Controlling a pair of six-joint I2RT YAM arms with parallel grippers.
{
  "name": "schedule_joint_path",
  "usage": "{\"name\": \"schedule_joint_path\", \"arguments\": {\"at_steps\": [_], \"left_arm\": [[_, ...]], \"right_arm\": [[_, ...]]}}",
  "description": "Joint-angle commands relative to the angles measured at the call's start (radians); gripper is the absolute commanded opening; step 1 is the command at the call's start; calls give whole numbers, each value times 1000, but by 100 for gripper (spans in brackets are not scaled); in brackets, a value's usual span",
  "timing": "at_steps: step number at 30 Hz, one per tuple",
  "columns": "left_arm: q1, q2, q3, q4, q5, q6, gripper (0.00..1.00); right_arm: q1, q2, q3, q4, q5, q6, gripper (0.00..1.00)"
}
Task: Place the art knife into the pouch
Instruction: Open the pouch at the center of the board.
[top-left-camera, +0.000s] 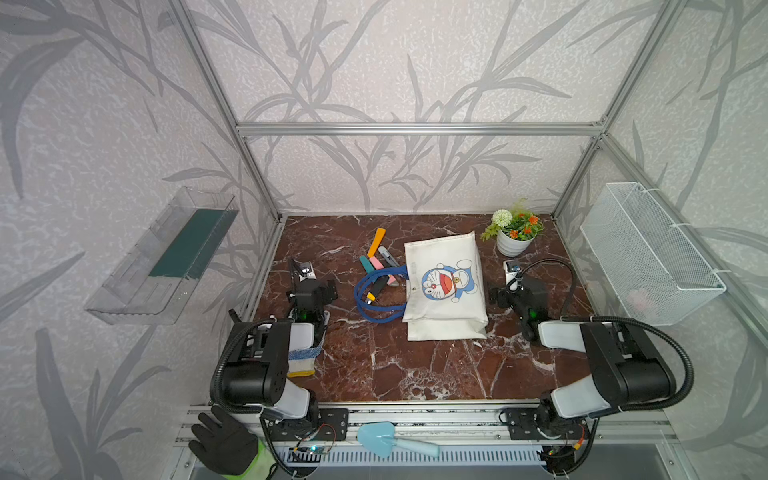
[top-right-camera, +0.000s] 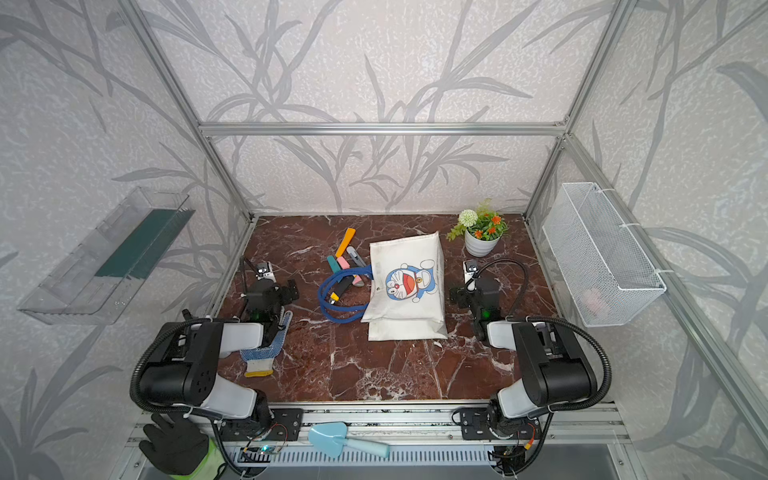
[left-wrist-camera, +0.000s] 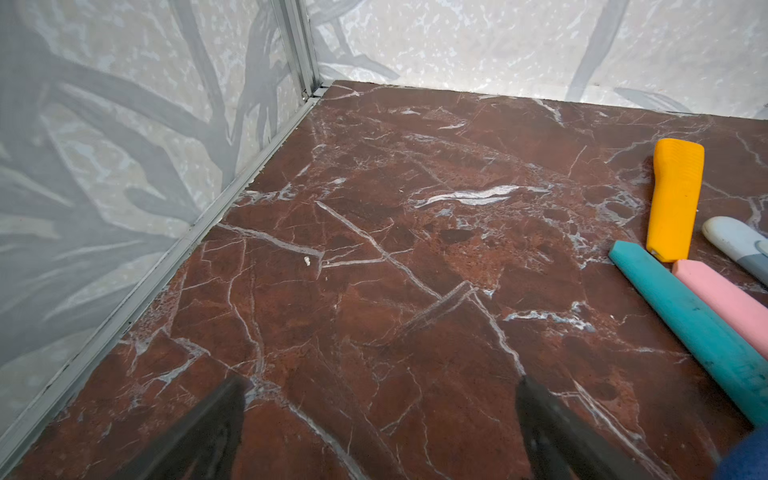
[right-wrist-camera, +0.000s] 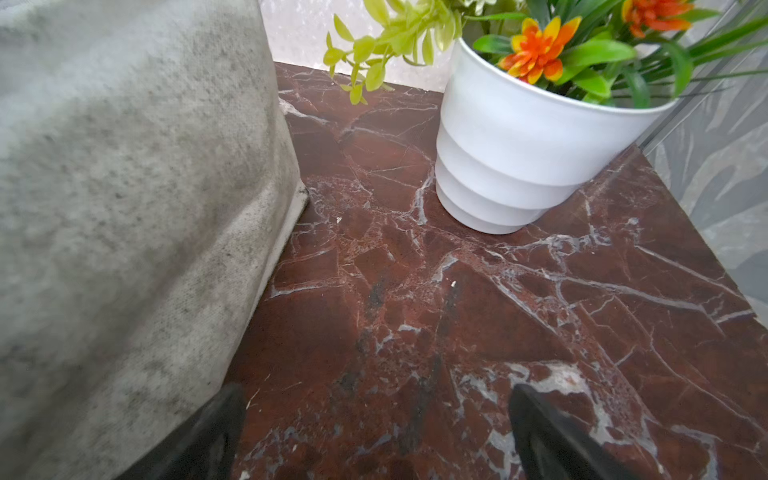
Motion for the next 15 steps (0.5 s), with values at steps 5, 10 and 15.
{"name": "schedule_joint_path", "arguments": {"at_steps": [5, 10, 15], "left_arm": [[-3, 11, 21, 28, -8, 13, 99], [-1, 11, 21, 28, -6, 13, 99], [-2, 11, 21, 29, -7, 13, 99]], "right_arm": [[-11, 9, 21, 17, -13, 6, 99], [-23, 7, 22, 14, -35, 11, 99], [-23, 7, 22, 14, -35, 9, 99]]}}
